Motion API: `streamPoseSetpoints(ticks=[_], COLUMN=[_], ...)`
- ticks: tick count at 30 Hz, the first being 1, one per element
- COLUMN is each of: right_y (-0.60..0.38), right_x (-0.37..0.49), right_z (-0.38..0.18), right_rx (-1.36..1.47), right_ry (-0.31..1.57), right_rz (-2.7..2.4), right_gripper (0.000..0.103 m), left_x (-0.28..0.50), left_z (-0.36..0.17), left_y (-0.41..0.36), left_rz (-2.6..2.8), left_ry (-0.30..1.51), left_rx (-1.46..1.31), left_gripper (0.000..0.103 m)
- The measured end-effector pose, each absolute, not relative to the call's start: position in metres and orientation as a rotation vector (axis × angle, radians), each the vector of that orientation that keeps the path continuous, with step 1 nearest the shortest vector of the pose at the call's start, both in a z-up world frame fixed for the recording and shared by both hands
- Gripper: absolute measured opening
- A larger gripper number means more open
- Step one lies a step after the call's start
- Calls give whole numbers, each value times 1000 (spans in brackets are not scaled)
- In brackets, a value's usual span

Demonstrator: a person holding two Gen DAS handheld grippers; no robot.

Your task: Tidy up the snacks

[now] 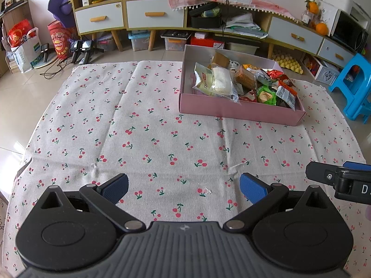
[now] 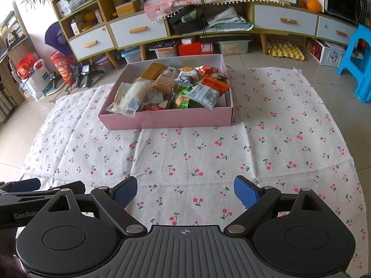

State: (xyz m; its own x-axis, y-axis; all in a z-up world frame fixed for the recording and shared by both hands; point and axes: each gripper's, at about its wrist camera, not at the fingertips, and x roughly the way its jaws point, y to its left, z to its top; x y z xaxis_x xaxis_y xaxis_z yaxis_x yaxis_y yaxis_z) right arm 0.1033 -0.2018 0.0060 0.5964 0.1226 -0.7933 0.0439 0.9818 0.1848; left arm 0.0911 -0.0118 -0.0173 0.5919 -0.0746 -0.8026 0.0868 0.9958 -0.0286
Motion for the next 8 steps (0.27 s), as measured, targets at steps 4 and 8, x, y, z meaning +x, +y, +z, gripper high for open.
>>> streamPoseSetpoints(ticks=[4,8], right_y=[-202,-202], right_x=[103,103], right_z=[6,6], right_rx=[192,192], right_ry=[933,933], right_rz=[47,46], right_gripper=[92,92], left_x=[90,90], left_z=[-18,-16], left_y=[-13,-13], left_rz=[-82,-78], left_ry=[929,914], left_rx=[26,35], left_gripper=[102,102])
